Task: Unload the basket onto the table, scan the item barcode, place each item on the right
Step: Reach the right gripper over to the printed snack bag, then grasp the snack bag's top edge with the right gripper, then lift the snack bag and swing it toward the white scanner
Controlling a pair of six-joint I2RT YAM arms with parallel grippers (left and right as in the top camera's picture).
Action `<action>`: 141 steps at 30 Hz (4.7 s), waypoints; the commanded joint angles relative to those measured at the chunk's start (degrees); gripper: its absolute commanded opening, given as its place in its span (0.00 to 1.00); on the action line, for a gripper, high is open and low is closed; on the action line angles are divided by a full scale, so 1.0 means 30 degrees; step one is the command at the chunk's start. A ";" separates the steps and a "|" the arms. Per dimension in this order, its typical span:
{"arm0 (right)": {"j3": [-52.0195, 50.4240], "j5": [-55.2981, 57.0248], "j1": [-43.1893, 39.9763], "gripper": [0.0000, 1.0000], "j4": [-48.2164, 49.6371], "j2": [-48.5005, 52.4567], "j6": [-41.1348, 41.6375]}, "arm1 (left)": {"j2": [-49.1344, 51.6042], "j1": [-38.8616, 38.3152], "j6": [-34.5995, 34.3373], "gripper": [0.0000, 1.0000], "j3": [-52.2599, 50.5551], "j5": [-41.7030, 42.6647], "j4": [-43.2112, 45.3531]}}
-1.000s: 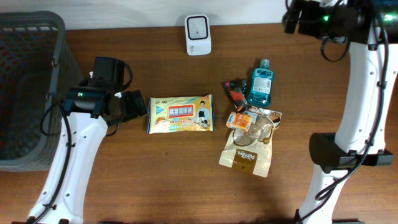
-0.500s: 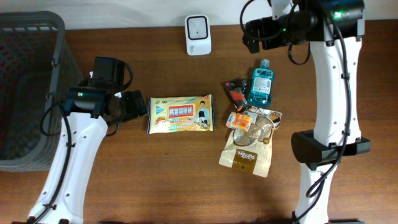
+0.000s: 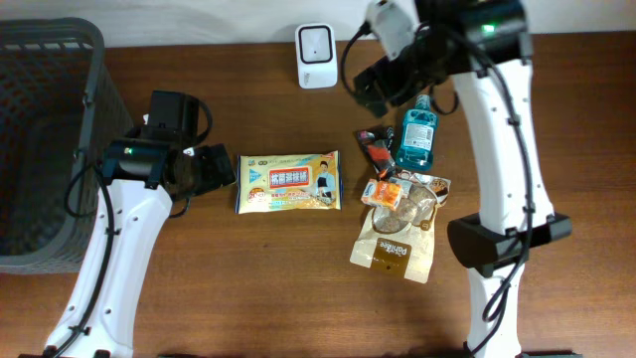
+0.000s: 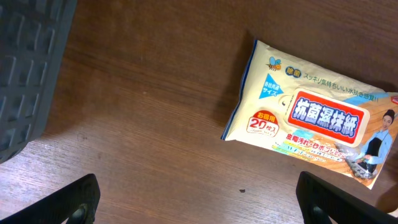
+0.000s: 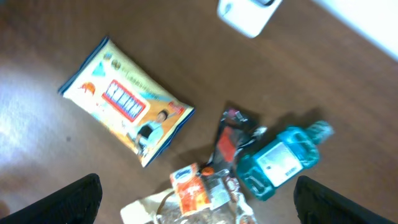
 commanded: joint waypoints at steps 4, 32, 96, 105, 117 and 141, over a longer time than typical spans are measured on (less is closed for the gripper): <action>-0.4867 -0.0255 0.0991 0.98 0.1239 0.0437 -0.2739 | -0.0255 0.0044 -0.0226 0.99 0.0189 -0.0219 -0.0022; -1.5169 -0.1348 0.5100 0.99 1.1948 0.1253 -1.1519 | -0.0255 0.0044 -0.0226 0.99 0.0189 -0.0219 -0.0022; -1.2218 -0.0831 0.3672 0.04 1.1650 0.4313 0.3468 | -0.0255 0.0044 -0.0226 0.99 0.0189 -0.0219 -0.0022; -0.7053 -1.3806 -0.1792 0.04 0.7074 0.4313 0.5442 | -0.0255 0.0044 -0.0226 0.99 0.0189 -0.0219 -0.0022; -0.7060 -2.5507 -0.4554 0.04 0.6142 0.4328 1.0112 | -0.0255 0.0044 -0.0226 0.99 0.0189 -0.0219 -0.0022; -0.7060 -2.5522 -0.3271 0.04 -0.0197 0.3883 0.4357 | -0.0255 0.0044 -0.0226 0.99 0.0189 -0.0219 -0.0022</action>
